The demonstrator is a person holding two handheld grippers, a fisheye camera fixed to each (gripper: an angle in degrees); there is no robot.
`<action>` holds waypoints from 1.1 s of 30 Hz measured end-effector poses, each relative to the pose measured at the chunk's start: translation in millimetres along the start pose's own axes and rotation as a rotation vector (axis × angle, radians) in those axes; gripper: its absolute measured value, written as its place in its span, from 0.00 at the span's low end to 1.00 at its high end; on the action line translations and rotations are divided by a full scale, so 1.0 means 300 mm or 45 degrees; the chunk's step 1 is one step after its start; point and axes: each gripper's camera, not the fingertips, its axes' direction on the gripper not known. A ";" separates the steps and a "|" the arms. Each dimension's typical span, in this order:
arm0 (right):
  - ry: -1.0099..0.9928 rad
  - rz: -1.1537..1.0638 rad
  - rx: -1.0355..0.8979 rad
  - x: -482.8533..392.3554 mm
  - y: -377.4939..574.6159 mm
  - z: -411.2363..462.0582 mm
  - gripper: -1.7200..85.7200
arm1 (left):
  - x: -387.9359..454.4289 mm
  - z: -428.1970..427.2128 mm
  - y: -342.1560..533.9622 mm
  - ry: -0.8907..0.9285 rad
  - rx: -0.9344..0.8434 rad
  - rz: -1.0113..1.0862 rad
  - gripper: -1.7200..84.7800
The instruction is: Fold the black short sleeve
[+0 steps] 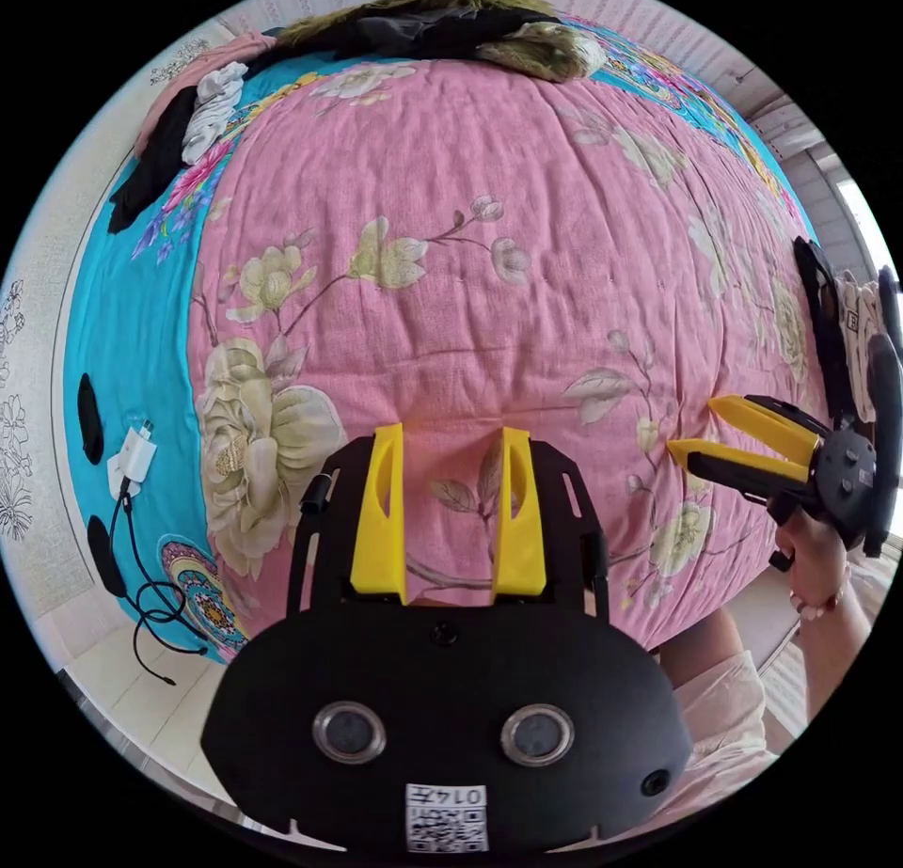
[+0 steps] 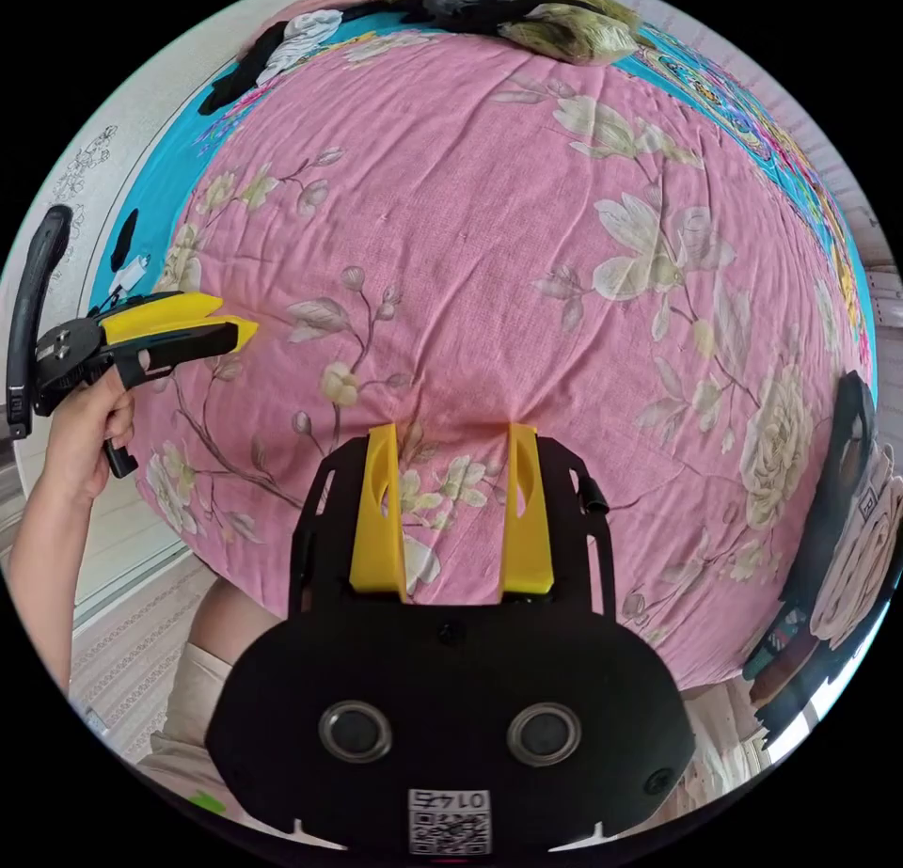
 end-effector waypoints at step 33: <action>-0.062 -0.048 -0.229 0.279 -0.852 0.212 0.20 | -0.195 0.159 -0.144 0.081 0.049 -0.004 0.18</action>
